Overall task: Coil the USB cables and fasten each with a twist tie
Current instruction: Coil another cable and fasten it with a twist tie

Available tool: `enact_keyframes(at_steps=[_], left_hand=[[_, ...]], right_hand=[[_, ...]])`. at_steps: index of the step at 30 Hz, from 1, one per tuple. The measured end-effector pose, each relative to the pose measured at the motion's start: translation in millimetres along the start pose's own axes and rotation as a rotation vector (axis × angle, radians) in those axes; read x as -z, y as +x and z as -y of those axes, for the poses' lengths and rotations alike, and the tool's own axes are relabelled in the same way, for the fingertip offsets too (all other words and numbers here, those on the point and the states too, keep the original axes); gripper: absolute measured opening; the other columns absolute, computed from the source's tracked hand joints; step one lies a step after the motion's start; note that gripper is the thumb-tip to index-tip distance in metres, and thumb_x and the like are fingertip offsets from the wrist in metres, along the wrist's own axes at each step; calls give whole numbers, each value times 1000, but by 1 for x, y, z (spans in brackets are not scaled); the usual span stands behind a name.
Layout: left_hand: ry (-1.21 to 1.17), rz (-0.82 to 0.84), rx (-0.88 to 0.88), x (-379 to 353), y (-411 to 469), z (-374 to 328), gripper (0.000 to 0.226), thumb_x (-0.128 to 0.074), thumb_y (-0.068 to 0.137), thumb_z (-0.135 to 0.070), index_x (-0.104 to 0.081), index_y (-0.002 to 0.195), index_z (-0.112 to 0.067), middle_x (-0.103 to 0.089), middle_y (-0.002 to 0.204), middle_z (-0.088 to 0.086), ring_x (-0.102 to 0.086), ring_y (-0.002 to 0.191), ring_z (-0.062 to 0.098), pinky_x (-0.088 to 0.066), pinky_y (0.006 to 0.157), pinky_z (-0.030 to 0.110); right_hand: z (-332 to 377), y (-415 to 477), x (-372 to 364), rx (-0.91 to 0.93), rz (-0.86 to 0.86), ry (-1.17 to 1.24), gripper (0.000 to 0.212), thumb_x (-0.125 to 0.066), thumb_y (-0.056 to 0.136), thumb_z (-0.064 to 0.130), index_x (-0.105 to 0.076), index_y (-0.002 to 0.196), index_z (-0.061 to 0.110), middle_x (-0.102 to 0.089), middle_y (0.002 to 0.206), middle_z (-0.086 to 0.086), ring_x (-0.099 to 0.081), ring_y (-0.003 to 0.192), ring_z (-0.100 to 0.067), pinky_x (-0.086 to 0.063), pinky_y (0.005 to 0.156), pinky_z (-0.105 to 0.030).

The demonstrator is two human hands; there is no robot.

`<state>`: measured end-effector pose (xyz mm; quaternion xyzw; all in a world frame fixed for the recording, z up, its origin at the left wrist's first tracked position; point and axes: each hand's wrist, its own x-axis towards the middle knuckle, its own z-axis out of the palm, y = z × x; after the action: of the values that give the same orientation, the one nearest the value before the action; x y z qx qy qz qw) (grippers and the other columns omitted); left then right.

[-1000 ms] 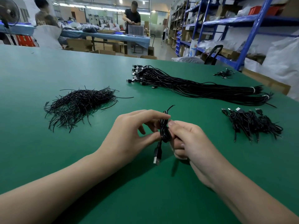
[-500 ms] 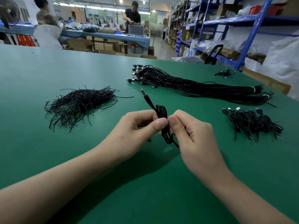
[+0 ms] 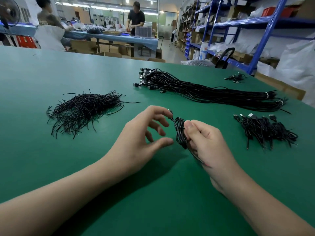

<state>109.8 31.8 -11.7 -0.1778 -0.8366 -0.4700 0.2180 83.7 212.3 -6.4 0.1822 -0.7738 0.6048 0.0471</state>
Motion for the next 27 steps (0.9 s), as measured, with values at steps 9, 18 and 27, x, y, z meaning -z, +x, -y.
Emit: enact_keyframes(at_steps=[9, 18, 27], left_hand=[[29, -42, 14, 3, 2, -6, 13, -77, 81, -38, -72, 76, -28, -72, 76, -5, -63, 68, 6, -46, 59, 23], [-463, 239, 394, 5, 3, -11, 31, -62, 89, -46, -73, 79, -19, -59, 74, 5, -48, 69, 18, -39, 63, 27], [-591, 163, 443, 4, 4, -4, 19, -60, 94, -35, -72, 92, -20, -71, 76, -3, -66, 65, 10, -48, 67, 25]], right_hand=[[6, -8, -9, -39, 128, 109, 43, -47, 106, 30, -55, 65, 17, -33, 52, 15, -26, 46, -2, -24, 46, -17], [11, -10, 0, 412, 15, -403, 43, -48, 104, 31, -46, 69, 6, -38, 54, -6, -32, 52, -21, -28, 49, -34], [6, -5, -3, 185, 27, -148, 45, -48, 105, 34, -34, 65, 17, -29, 55, 11, -26, 54, -8, -23, 53, -27]])
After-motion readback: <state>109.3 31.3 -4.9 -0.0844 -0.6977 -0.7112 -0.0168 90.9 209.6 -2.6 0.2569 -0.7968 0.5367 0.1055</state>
